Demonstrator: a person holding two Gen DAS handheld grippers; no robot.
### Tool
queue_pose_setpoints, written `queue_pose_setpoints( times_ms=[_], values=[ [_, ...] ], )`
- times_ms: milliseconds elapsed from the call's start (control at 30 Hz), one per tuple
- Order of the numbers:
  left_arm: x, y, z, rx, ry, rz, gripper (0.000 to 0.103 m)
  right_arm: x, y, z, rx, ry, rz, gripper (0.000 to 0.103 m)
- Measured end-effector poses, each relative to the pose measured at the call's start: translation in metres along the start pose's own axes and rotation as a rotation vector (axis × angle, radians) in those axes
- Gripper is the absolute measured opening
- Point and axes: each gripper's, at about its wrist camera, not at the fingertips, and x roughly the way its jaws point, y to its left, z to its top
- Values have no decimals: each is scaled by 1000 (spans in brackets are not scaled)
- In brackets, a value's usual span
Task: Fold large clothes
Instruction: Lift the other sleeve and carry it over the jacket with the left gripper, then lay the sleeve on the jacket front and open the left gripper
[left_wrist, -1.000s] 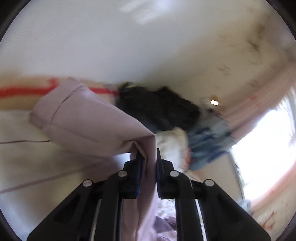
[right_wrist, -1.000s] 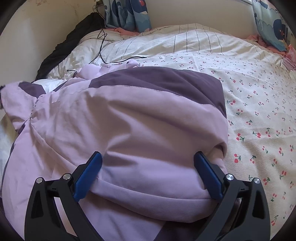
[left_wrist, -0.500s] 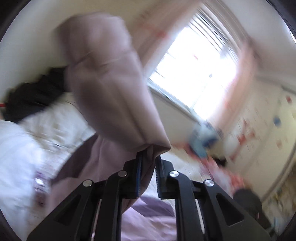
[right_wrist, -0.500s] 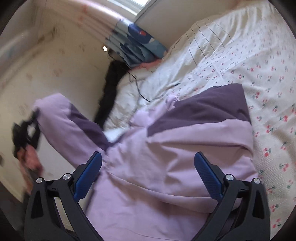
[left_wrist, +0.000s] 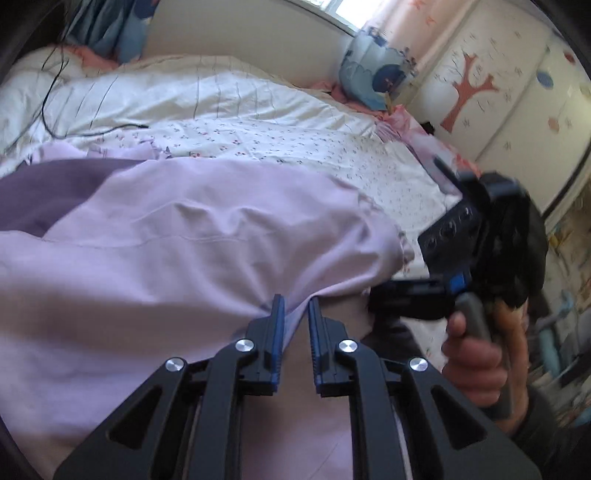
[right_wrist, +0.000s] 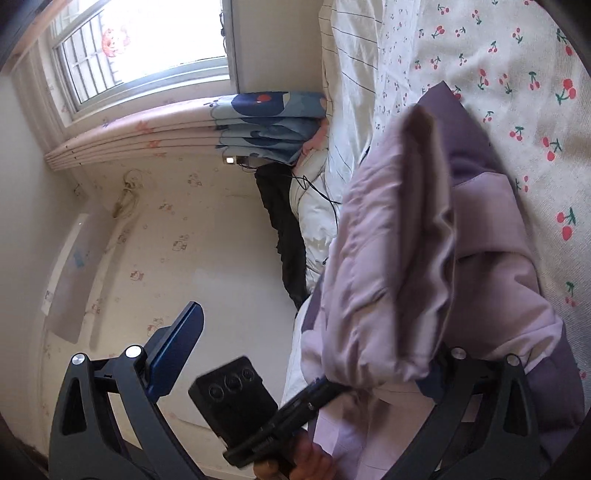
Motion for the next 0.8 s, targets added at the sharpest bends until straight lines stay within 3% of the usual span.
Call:
queue_pose_setpoints(
  times_ms=[133, 167, 200, 233, 267, 300, 367, 433, 500, 667, 767, 800],
  values=[
    [-37, -10, -9, -26, -34, -22, 15, -1, 1, -1, -5, -2, -5, 96],
    [-48, -8, -11, -26, -52, -9, 27, -1, 1, -1, -11, -2, -8, 96],
    [-63, -10, -15, -31, -78, 25, 49, -1, 1, -1, -21, -1, -12, 96],
    [-70, -10, -13, -39, -102, 52, 59, -2, 0, -5, -33, -1, -11, 95],
    [-83, -9, -15, -56, -140, 88, 71, 0, 1, -6, -68, -8, -19, 87],
    [-95, -9, -18, -72, -176, 109, 71, 1, 1, -7, -86, -12, -35, 80],
    [-119, 0, -27, -125, -248, 135, 73, 1, -2, -8, -119, -30, -69, 42],
    [-138, 14, -34, -196, -311, 196, 78, 2, -6, -7, -127, -41, -93, 29],
    [-150, 30, -37, -242, -358, 278, 78, 4, 7, -8, -206, -57, -139, 27],
    [-166, 67, -45, -327, -411, 383, 78, 1, 66, -27, -459, -115, -159, 23],
    [-178, 91, -52, -433, -447, 398, 79, -5, 56, -27, -433, -145, -240, 23],
    [-179, 99, -55, -464, -455, 398, 83, -6, 48, -25, -406, -142, -269, 23]
  ],
)
